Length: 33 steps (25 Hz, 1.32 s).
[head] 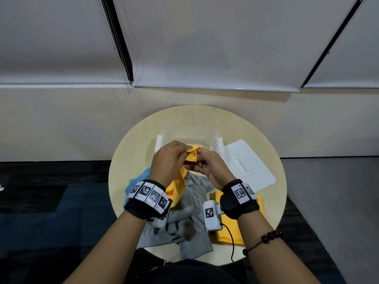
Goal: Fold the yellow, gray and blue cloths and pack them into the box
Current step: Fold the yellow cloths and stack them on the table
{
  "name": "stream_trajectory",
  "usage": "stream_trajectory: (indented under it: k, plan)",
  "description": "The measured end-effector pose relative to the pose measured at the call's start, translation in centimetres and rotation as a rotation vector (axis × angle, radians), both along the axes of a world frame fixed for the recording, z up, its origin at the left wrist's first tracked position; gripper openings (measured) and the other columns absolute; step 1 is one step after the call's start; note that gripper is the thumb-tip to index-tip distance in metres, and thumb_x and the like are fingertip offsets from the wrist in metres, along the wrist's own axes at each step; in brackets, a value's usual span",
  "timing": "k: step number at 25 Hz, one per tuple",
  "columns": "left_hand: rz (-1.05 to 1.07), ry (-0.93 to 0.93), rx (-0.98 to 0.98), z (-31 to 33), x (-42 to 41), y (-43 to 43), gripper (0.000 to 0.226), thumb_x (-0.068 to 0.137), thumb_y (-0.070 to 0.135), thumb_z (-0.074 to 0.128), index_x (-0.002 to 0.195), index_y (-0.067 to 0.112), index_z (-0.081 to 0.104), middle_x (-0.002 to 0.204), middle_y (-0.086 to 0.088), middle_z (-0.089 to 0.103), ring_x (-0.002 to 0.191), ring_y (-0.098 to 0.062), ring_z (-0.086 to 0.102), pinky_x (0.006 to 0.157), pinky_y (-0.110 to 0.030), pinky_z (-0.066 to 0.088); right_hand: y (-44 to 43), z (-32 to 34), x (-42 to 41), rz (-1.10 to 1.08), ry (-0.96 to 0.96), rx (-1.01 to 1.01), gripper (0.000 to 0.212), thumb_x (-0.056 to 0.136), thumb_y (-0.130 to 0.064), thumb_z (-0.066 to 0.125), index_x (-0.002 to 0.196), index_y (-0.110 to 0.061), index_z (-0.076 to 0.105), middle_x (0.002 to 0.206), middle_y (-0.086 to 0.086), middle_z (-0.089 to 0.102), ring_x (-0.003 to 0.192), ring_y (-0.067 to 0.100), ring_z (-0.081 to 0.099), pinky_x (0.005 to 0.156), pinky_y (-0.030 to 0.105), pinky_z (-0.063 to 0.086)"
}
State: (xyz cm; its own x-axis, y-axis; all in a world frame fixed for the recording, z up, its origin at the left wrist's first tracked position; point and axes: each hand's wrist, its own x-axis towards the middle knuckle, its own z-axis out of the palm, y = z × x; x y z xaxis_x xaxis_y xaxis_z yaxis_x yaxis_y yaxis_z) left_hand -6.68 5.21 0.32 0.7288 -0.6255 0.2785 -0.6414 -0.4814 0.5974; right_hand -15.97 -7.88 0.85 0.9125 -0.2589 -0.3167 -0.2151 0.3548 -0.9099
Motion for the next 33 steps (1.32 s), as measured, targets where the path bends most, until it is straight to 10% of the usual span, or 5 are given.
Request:
stream_trajectory:
  k: [6,15,24,27,33]
  plan:
    - [-0.132,-0.080,0.144,-0.3,0.0,0.2,0.032,0.101,0.027,0.056,0.131,0.026,0.066,0.137,0.006,0.063,0.124,-0.016,0.057,0.105,-0.041,0.041,-0.5,-0.2,0.8,-0.110,0.102,0.022,0.045,0.087,0.020,0.019,0.104,0.008,0.060,0.057,-0.002,0.064,0.078,0.025,0.064,0.109,0.053,0.046]
    - [-0.123,-0.082,0.065,-0.6,0.3,0.4,0.029,0.089,0.026,0.074,0.118,0.022,0.073,0.123,0.005,0.070,0.116,-0.016,0.063,0.102,-0.044,0.045,-0.5,0.6,1.7,-0.184,0.146,0.006,0.036,0.099,0.012,0.027,0.119,0.012,0.057,0.111,0.029,0.061,0.116,0.045,0.061,0.108,0.049,0.047]
    - [0.009,0.184,-0.458,2.7,1.2,0.5,0.005,0.095,0.024,0.066,0.098,0.022,0.070,0.092,0.019,0.070,0.095,0.002,0.064,0.080,-0.007,0.044,-2.4,-4.3,1.2,-0.216,0.103,-0.260,0.036,0.100,-0.028,0.061,0.130,-0.013,0.049,0.131,0.017,0.061,0.114,0.024,0.065,0.098,0.041,0.055]
    - [-0.030,0.249,-0.534,4.0,1.7,0.5,0.003,0.094,0.025,0.069,0.097,0.025,0.070,0.094,0.015,0.071,0.096,-0.003,0.065,0.082,-0.010,0.046,-3.3,-4.7,1.6,-0.180,-0.011,-0.138,0.050,0.098,-0.049,0.058,0.140,-0.023,0.047,0.140,0.003,0.057,0.129,0.020,0.055,0.108,0.043,0.047]
    - [0.004,0.299,-0.731,5.3,3.8,1.7,0.009,0.097,0.022,0.065,0.104,0.028,0.067,0.100,0.007,0.071,0.096,-0.013,0.066,0.086,-0.030,0.053,-5.1,-0.9,2.1,-0.320,-0.286,-0.124,0.012,0.098,-0.019,0.065,0.106,-0.013,0.059,0.104,0.014,0.062,0.101,0.028,0.053,0.091,0.049,0.046]
